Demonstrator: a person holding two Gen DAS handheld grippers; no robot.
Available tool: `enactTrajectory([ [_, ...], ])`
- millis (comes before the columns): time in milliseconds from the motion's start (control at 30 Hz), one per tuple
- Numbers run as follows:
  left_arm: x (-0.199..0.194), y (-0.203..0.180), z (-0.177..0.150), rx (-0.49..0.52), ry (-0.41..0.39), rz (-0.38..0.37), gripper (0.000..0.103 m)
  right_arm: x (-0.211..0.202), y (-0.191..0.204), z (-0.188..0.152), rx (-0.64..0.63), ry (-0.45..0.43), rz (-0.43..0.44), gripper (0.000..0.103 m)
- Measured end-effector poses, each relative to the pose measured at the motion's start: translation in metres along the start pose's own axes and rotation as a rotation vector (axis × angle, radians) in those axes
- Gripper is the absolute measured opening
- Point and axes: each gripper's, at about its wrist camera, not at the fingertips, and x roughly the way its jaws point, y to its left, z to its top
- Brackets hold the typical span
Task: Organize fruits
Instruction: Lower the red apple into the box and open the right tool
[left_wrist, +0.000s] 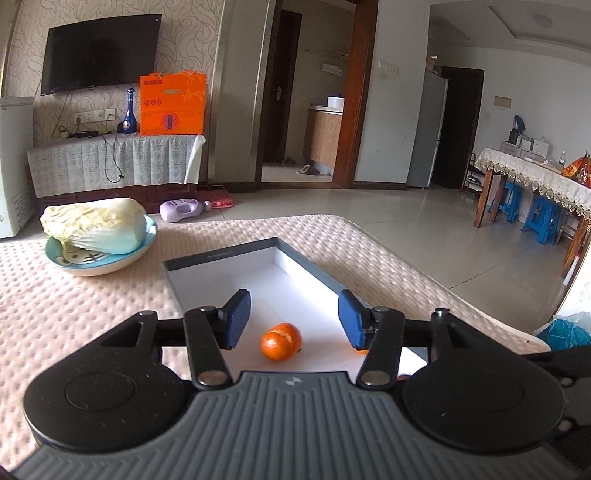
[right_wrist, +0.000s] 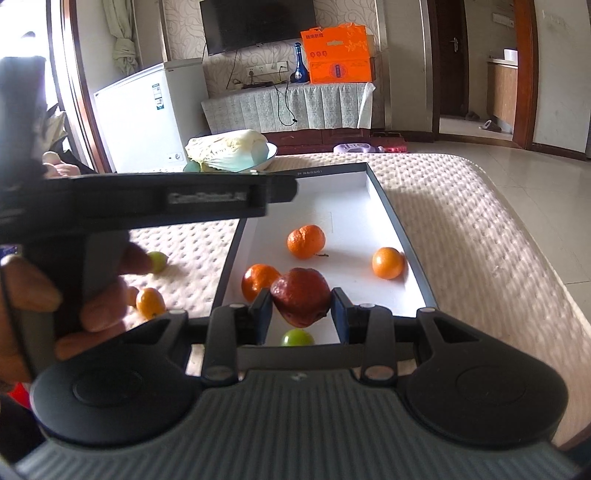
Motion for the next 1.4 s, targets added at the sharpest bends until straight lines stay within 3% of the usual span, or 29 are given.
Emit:
enactTrajectory([
  [300, -0.067, 0.019, -0.008, 0.007, -0.006, 0.08, 0.059, 0.018, 0.012, 0.005, 0.013, 0.012, 0.024, 0.038],
  [533, -0.129, 0.04, -0.02, -0.065, 0.012, 0.144, 0.059, 0.024, 0.011, 0.01, 0.062, -0.003, 0.032, 0.037],
  [667, -0.155, 0.044, -0.028, -0.108, 0.023, 0.139, 0.059, 0.022, 0.012, 0.011, 0.075, -0.018, 0.039, 0.037],
  [1067, -0.13, 0.031, -0.054, -0.042, 0.144, 0.121, 0.059, 0.033, -0.001, 0.011, 0.119, 0.001, -0.008, 0.037],
  [1400, -0.132, 0.056, -0.066, -0.035, 0.184, 0.162, 0.059, 0.044, -0.001, 0.017, 0.119, 0.004, 0.002, 0.038],
])
